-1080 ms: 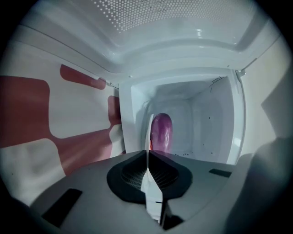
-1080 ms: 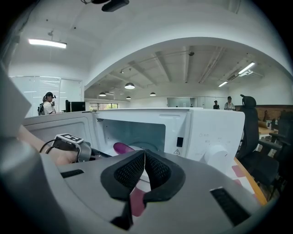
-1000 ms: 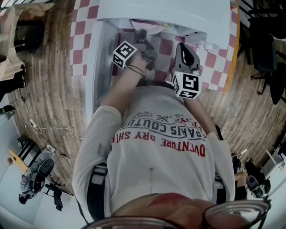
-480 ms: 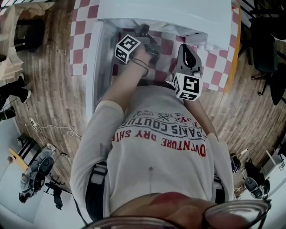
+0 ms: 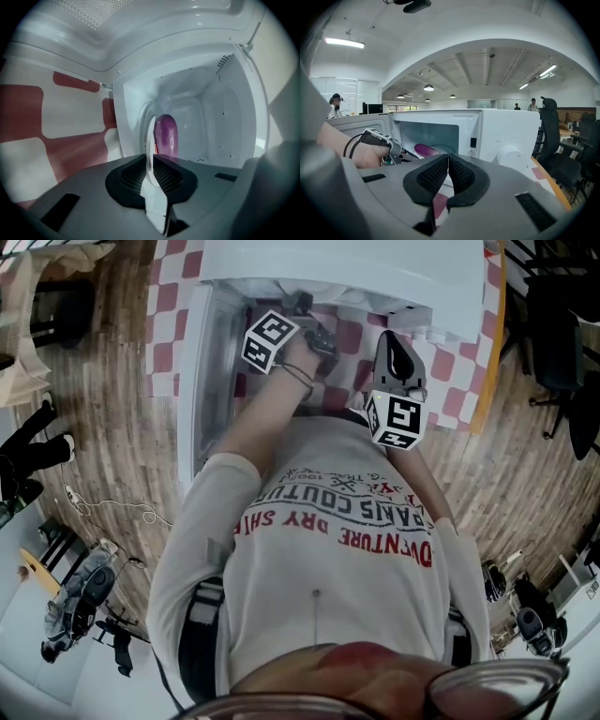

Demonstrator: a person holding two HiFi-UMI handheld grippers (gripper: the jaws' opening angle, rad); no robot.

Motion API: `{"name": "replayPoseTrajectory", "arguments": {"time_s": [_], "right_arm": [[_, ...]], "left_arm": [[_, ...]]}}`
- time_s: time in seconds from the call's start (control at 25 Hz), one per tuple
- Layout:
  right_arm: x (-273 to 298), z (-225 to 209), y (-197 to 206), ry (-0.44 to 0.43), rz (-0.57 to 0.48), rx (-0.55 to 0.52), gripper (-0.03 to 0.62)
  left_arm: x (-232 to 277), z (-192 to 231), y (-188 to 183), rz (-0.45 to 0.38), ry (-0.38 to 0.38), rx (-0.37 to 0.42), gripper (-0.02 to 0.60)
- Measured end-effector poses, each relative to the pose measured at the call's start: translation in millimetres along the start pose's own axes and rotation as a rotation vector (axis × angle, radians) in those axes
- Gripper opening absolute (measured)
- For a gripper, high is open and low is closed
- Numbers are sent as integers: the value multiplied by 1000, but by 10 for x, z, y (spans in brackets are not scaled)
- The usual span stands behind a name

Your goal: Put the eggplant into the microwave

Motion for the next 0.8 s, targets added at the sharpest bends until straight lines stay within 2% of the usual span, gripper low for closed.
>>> {"name": "replayPoseTrajectory", "arguments": {"time_s": [0.08,0.16,0.4,0.52,0.64,0.68,0.72,0.76,0.8], "right_arm": [[-8,-2,-4,-4,-2,-2,26],[-13,-15,-10,-6,-4,-1,26],[-39,-14,5,-15,2,7,26],[-53,-28,8,-14,5,11,26],[-61,-34,14,-16,4,15,26],[-65,-30,15,-18,4,16,26],[-69,-24,18,-21,4,18,26],[-74,-16,23,-23,4,19,26],[-78,-8,29,-25,3,21,26]], "left_arm": [[-16,-19,-4,1,-22,3,72],[-25,-40,8,0,-32,-8,248],[-38,3,37,0,-29,-24,290],[-107,1,60,16,-25,16,296],[-259,-19,82,64,-62,136,291],[-321,-26,84,82,-85,180,259],[-384,-39,86,99,-107,224,188],[-442,-60,90,112,-118,264,86],[-491,-90,97,122,-114,300,34]]}}
Point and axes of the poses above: the fingertips, and each gripper's own axes: x forward along the fingers, z to its left, y out of its underside, the point moved 7 cm from there along -x, backward along the fingers, and after that the axes turned 13 degrees about x, right-handed, at the moved point
